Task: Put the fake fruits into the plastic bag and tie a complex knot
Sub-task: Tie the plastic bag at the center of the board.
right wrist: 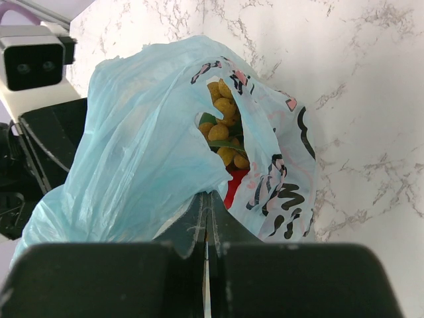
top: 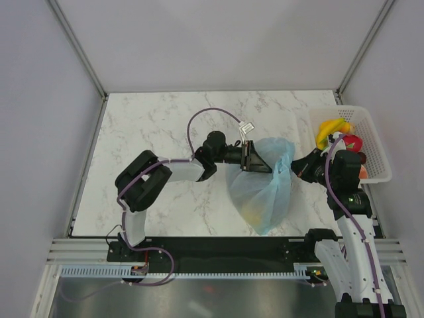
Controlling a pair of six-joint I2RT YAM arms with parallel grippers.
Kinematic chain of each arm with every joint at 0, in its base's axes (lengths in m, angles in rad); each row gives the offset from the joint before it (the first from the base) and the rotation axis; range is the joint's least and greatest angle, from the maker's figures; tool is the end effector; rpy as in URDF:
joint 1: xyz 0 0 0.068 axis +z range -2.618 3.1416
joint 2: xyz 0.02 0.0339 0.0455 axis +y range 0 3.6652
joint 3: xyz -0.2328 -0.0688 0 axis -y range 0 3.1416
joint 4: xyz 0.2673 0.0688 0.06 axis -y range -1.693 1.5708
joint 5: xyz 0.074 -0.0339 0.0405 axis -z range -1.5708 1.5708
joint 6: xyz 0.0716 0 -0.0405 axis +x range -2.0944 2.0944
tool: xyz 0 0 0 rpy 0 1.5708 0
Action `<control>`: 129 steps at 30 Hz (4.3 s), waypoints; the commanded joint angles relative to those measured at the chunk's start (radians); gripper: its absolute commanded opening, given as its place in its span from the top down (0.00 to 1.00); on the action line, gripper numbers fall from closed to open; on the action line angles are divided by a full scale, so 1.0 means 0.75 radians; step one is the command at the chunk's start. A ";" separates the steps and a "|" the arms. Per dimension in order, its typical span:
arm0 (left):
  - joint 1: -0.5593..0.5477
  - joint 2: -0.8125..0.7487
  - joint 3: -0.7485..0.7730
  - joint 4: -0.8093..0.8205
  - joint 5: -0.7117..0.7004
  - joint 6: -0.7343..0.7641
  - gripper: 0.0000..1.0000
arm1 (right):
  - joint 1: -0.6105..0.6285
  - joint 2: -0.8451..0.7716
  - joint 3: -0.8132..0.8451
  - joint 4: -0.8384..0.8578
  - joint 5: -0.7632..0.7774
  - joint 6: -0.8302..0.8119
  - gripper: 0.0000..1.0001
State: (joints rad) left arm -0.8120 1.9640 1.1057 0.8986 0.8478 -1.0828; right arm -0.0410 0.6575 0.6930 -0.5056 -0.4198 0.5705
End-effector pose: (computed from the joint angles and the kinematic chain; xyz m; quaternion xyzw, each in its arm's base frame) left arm 0.2711 -0.3639 0.1704 0.2087 0.6657 -0.7001 0.1524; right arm 0.2260 0.0199 0.2621 0.1470 0.8278 0.3053 0.4472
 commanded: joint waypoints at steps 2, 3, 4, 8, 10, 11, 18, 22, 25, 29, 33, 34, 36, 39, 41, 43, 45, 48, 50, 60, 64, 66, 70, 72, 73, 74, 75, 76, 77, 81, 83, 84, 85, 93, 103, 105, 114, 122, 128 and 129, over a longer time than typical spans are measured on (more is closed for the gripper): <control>0.056 -0.178 -0.094 -0.053 -0.014 0.106 0.61 | 0.004 0.009 0.043 0.022 0.016 -0.030 1.00; 0.066 -0.197 -0.112 -0.061 -0.028 0.108 0.61 | 0.002 0.009 0.043 0.020 0.016 -0.035 1.00; 0.078 -0.217 -0.132 -0.063 -0.032 0.110 0.61 | 0.002 0.009 0.043 0.018 0.020 -0.035 1.00; 0.111 -0.326 -0.241 -0.112 -0.079 0.151 0.57 | 0.004 0.015 0.043 0.020 0.020 -0.039 1.00; 0.109 -0.391 -0.276 -0.136 -0.095 0.176 0.54 | 0.004 0.023 0.052 0.016 0.018 -0.045 1.00; 0.107 -0.410 -0.290 -0.122 -0.098 0.176 0.53 | 0.002 0.025 0.058 0.016 0.016 -0.043 1.00; 0.068 -0.445 -0.302 -0.092 -0.034 0.176 0.46 | 0.002 0.027 0.062 0.003 0.008 -0.049 1.00; 0.011 -0.387 -0.227 -0.116 -0.040 0.198 0.46 | 0.002 0.025 0.072 -0.007 0.008 -0.053 1.00; -0.020 -0.359 -0.188 -0.114 -0.046 0.200 0.47 | 0.004 0.021 0.072 -0.011 0.007 -0.053 1.00; -0.040 -0.344 -0.159 -0.143 -0.081 0.229 0.47 | 0.002 0.017 0.068 -0.013 0.001 -0.055 1.00; -0.055 -0.320 -0.118 -0.173 -0.112 0.247 0.49 | 0.002 0.009 0.068 -0.013 -0.003 -0.053 1.00; -0.059 -0.312 -0.114 -0.173 -0.120 0.245 0.50 | 0.002 0.011 0.070 -0.013 -0.003 -0.053 1.00; -0.059 -0.293 -0.098 -0.173 -0.130 0.243 0.51 | 0.004 0.011 0.068 -0.013 -0.007 -0.055 1.00; -0.061 -0.275 -0.073 -0.173 -0.134 0.237 0.51 | 0.004 0.009 0.066 -0.013 -0.005 -0.053 1.00; -0.067 -0.258 -0.063 -0.165 -0.132 0.229 0.51 | 0.002 0.011 0.066 -0.011 -0.007 -0.055 1.00; -0.077 -0.248 -0.051 -0.143 -0.124 0.215 0.50 | 0.002 0.011 0.068 -0.015 -0.007 -0.053 1.00; -0.083 -0.246 -0.045 -0.122 -0.118 0.204 0.48 | 0.004 0.011 0.066 -0.013 -0.007 -0.053 1.00; -0.089 -0.244 -0.032 -0.116 -0.110 0.198 0.46 | 0.004 0.011 0.062 -0.013 -0.007 -0.053 1.00; -0.095 -0.234 -0.028 -0.110 -0.106 0.192 0.46 | 0.004 0.009 0.060 -0.013 -0.007 -0.053 1.00; -0.116 -0.152 0.031 -0.022 -0.091 0.118 0.44 | 0.004 0.009 0.060 -0.013 -0.003 -0.053 1.00; -0.118 -0.117 0.035 0.070 -0.106 0.051 0.45 | 0.002 0.009 0.060 -0.013 -0.003 -0.051 1.00; -0.118 -0.103 0.039 0.127 -0.114 0.026 0.45 | 0.002 0.009 0.058 -0.013 -0.003 -0.053 1.00; -0.122 -0.062 0.066 0.182 -0.128 -0.029 0.68 | 0.004 0.009 0.054 -0.013 0.001 -0.053 1.00; -0.124 -0.052 0.084 0.183 -0.122 -0.031 0.86 | 0.002 0.009 0.052 -0.013 0.003 -0.055 1.00; -0.124 -0.050 0.086 0.185 -0.122 -0.031 0.92 | 0.004 0.009 0.052 -0.013 0.003 -0.055 1.00; -0.126 -0.050 0.082 0.178 -0.122 -0.029 0.96 | 0.002 0.011 0.054 -0.015 0.007 -0.059 1.00; -0.124 -0.052 0.078 0.174 -0.122 -0.019 0.98 | 0.002 0.011 0.054 -0.015 0.008 -0.059 1.00; -0.122 -0.056 0.074 0.164 -0.126 -0.013 0.98 | 0.002 0.011 0.054 -0.015 0.005 -0.061 1.00; -0.122 -0.064 0.064 0.160 -0.126 -0.008 0.98 | 0.002 0.011 0.056 -0.017 0.012 -0.061 1.00; -0.110 -0.111 0.021 0.121 -0.124 0.045 0.98 | 0.004 0.013 0.070 -0.031 0.036 -0.075 1.00; -0.102 -0.140 -0.018 0.074 -0.128 0.071 0.98 | 0.002 0.013 0.078 -0.040 0.048 -0.084 1.00; -0.087 -0.166 -0.032 0.060 -0.132 0.096 0.98 | 0.002 0.015 0.080 -0.042 0.050 -0.084 1.00; -0.081 -0.185 -0.049 0.050 -0.134 0.106 0.98 | 0.004 0.013 0.084 -0.046 0.055 -0.086 1.00; -0.038 -0.311 -0.135 -0.169 -0.187 0.265 0.98 | 0.002 0.009 0.095 -0.060 0.071 -0.094 1.00; -0.022 -0.596 -0.017 -0.825 -0.470 0.703 0.65 | 0.002 0.011 0.086 -0.066 0.073 -0.102 1.00; -0.022 -0.618 0.061 -0.932 -0.512 0.799 0.51 | 0.002 0.015 0.086 -0.064 0.073 -0.104 1.00; -0.079 -0.388 0.683 -1.316 -0.482 1.147 0.27 | 0.004 0.021 0.078 -0.060 0.069 -0.110 1.00; -0.187 -0.079 1.107 -1.531 -0.562 1.413 0.28 | 0.004 0.013 0.086 -0.066 0.067 -0.104 1.00; -0.220 0.046 1.234 -1.591 -0.570 1.486 0.32 | 0.002 0.011 0.082 -0.068 0.067 -0.104 1.00; -0.222 0.061 1.244 -1.595 -0.572 1.499 0.32 | 0.002 0.013 0.082 -0.064 0.067 -0.102 1.00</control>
State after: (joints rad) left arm -0.9733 1.9919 1.9675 -0.2630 0.4427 -0.0574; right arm -0.0410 0.6743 0.7238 -0.5613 -0.3828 0.5034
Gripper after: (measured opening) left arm 0.687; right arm 0.007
